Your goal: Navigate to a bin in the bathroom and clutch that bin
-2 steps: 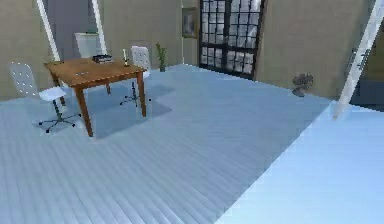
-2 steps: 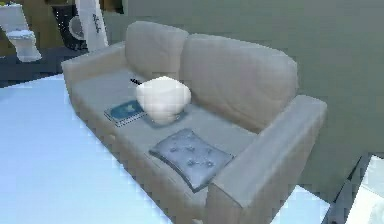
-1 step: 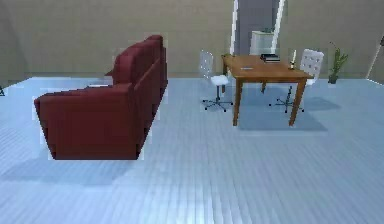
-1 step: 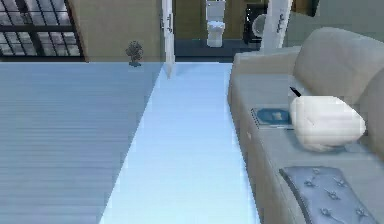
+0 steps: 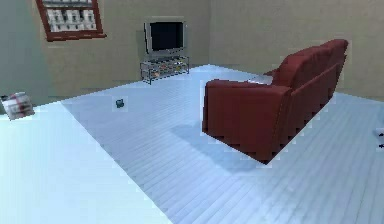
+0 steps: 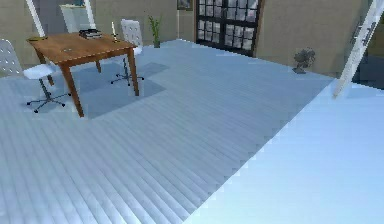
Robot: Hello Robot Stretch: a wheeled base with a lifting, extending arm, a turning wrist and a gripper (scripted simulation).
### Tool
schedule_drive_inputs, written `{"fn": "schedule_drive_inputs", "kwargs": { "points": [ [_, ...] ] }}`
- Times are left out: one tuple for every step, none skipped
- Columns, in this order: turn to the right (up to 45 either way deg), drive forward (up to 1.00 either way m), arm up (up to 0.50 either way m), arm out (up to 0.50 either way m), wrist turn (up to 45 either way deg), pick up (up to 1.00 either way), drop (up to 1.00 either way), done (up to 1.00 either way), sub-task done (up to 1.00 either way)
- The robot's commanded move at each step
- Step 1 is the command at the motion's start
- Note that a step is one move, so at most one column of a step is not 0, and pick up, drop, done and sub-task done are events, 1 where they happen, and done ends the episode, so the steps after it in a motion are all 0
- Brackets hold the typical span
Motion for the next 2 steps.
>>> {"fn": "schedule_drive_inputs", "kwargs": {
  "points": [
    [-9.0,0.00,0.00,0.00,0.0,0.00,0.00,0.00,0.00],
    [0.0,0.15,0.00,0.00,0.0,0.00,0.00,0.00,0.00]
  ]
}}
